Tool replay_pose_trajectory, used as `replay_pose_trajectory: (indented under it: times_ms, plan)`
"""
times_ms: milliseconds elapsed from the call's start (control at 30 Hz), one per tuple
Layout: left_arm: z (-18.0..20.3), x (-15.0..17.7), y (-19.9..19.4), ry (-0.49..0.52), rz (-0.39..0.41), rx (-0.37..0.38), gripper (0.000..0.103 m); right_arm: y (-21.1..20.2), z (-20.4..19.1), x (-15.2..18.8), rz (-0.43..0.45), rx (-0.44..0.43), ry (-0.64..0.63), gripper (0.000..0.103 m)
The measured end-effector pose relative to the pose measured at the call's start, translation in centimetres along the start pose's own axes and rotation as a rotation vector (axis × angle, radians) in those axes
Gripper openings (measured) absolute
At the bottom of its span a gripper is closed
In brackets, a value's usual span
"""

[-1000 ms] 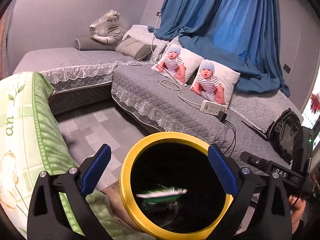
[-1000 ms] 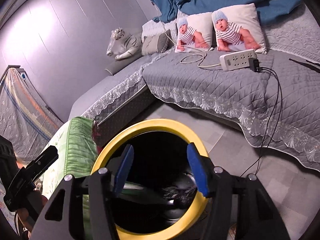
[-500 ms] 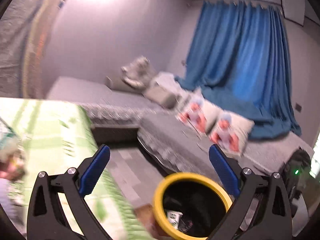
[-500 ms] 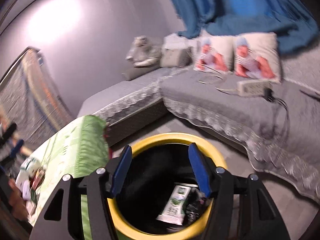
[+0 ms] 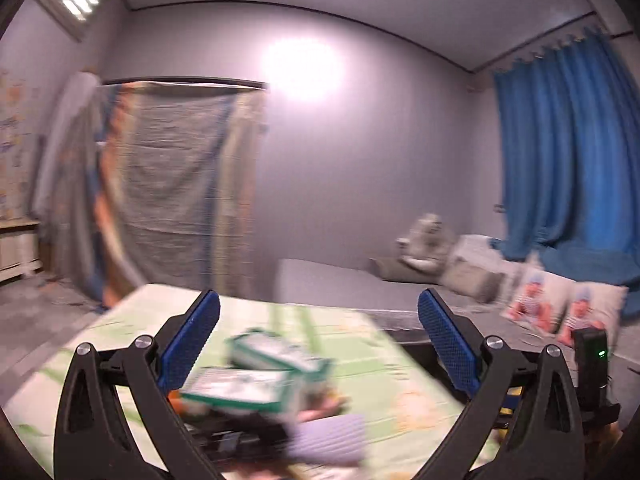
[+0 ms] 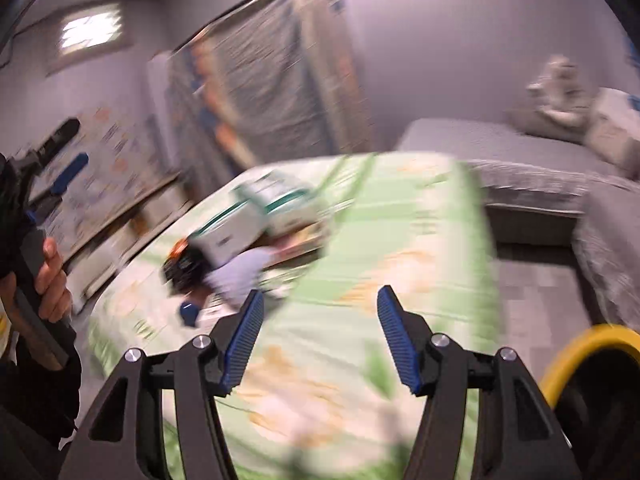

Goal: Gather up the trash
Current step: 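Grasp the bubble wrap with the right gripper while the left gripper grasps the black bags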

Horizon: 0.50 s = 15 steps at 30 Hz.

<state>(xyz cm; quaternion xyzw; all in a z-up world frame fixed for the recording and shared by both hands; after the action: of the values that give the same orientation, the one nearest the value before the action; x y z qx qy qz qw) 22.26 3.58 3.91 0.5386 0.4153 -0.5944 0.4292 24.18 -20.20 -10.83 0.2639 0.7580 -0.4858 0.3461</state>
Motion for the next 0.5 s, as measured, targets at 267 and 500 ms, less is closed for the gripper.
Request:
replay_pose_trajectory:
  times_ms: [267,500]
  plan:
    - [-12.3,1.7,-4.0,-0.041,-0.101,-0.189,0.095,8.5,-5.5,-0.6,-0.215,-0.117,-0.06,0.056]
    - [-12.9,8.8,-3.0,0.012,-0.323,-0.128,0.095,12.6,-5.6,0.1,-0.302,-0.071,-0.051,0.056]
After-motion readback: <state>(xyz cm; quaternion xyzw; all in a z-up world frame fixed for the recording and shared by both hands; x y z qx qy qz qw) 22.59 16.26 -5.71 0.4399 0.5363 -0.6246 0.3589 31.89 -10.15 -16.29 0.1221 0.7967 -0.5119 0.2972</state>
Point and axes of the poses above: each gripper's, at about its wrist camera, not at the fingertips, and y roughly the way its jaws point, z to its right, x to its underside, the point moved 8 cm from there along y, roughly the way its jaws point, and after that the axes turned 5 degrees about y, right-handed, at the moved point
